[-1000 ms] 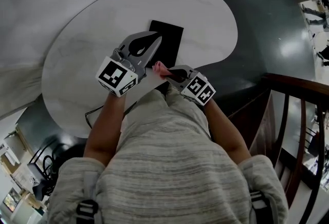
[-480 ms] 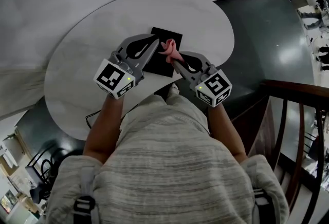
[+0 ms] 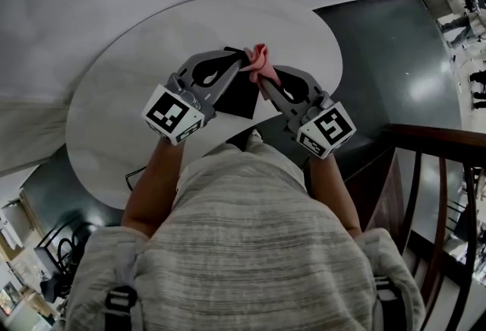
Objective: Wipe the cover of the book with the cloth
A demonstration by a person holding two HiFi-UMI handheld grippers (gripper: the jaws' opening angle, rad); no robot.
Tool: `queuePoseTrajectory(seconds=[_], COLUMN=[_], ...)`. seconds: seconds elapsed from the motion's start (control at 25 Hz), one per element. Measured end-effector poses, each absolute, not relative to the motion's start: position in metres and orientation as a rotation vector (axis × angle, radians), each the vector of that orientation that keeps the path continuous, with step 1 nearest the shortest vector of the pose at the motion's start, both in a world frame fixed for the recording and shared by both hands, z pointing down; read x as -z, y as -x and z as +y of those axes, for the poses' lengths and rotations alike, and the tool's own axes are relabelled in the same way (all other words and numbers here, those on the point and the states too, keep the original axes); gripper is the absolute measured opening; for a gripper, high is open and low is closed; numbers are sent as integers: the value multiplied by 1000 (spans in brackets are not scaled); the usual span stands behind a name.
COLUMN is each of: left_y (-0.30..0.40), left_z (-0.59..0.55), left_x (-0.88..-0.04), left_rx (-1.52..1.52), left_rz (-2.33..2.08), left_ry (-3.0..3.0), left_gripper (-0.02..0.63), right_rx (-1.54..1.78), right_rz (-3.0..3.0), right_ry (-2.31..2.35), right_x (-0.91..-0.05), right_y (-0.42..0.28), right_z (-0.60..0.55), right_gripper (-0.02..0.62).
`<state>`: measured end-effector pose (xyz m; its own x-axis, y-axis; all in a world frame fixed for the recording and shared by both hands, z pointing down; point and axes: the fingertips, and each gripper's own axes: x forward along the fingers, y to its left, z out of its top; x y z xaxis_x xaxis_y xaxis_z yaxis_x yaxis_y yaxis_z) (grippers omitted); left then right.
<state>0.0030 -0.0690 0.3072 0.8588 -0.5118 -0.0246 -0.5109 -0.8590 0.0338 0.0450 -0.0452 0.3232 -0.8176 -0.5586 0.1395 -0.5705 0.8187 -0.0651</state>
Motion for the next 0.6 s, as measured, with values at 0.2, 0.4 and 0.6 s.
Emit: queuePoseTrajectory(seconds=[0.2, 0.4, 0.6], left_y=[-7, -9, -10], left_z=[-70, -69, -69], left_x=[-306, -306, -306], left_rx=[51, 42, 38], left_rz=[-803, -791, -786], left_ry=[-3009, -3013, -3011], left_gripper=[17, 17, 17], right_rx=[-163, -155, -157], right_rz=[-2880, -2868, -2869], right_ry=[-933, -951, -953], right_x=[-321, -322, -320], right_y=[-49, -50, -50], right_z=[-50, -50, -52], right_gripper=[52, 52, 52])
